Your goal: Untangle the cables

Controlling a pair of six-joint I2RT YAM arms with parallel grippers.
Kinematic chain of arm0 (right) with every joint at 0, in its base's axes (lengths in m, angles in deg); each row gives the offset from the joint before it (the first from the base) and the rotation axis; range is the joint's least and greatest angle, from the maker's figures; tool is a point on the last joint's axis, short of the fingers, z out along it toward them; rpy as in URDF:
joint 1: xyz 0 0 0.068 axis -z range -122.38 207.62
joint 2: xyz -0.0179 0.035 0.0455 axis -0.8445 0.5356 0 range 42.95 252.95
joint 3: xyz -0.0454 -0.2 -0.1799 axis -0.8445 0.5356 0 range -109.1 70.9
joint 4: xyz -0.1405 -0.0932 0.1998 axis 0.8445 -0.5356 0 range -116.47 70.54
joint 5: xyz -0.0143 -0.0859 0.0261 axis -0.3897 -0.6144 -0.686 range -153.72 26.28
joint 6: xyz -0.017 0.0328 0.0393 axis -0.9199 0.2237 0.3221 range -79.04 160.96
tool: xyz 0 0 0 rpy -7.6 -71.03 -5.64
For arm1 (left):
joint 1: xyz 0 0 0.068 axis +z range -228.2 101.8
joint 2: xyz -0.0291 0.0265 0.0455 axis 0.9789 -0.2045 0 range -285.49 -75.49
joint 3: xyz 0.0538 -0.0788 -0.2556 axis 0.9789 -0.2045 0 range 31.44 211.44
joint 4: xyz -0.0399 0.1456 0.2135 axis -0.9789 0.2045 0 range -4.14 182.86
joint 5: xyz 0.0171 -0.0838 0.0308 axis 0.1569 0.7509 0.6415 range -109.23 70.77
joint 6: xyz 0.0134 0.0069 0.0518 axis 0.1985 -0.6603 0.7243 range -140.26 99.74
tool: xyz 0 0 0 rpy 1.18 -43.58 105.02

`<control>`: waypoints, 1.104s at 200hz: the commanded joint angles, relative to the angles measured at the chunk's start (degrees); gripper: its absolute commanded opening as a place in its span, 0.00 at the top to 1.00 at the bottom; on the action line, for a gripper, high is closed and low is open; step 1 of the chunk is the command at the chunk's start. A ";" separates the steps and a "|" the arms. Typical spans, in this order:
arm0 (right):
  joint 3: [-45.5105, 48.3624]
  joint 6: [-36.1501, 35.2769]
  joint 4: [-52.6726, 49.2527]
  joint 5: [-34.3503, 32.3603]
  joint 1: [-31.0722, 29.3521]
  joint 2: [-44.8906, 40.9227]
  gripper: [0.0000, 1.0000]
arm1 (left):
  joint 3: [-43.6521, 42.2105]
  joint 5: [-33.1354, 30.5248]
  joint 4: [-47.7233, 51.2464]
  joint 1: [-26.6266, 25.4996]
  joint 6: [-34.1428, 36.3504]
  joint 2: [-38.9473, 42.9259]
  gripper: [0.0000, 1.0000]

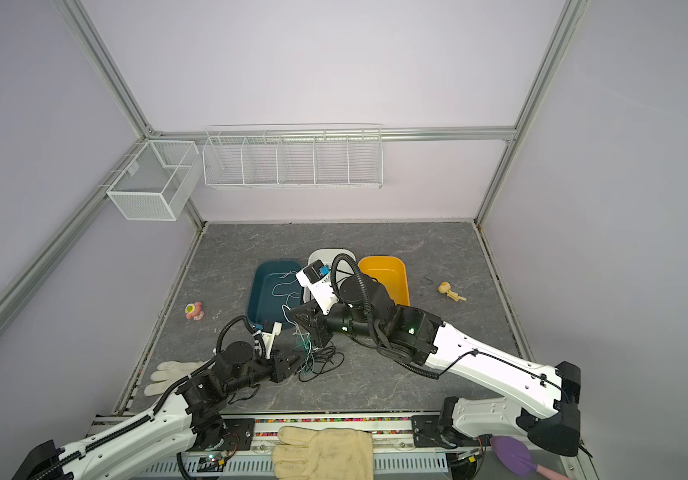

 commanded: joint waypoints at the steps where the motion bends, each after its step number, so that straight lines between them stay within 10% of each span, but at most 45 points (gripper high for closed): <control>1: 0.59 0.96 2.77 0.79 -0.46 -2.12 0.93 | -1.66 -1.19 -2.12 -0.34 -0.79 0.76 0.77; 75: -0.68 0.66 1.51 0.12 -0.56 -4.13 0.93 | -3.53 -2.59 -1.35 -0.33 -1.35 2.83 1.00; 221: -5.51 -3.45 -7.54 -12.68 -0.55 -10.98 0.93 | -4.93 -9.24 8.35 -0.32 -1.70 3.43 1.00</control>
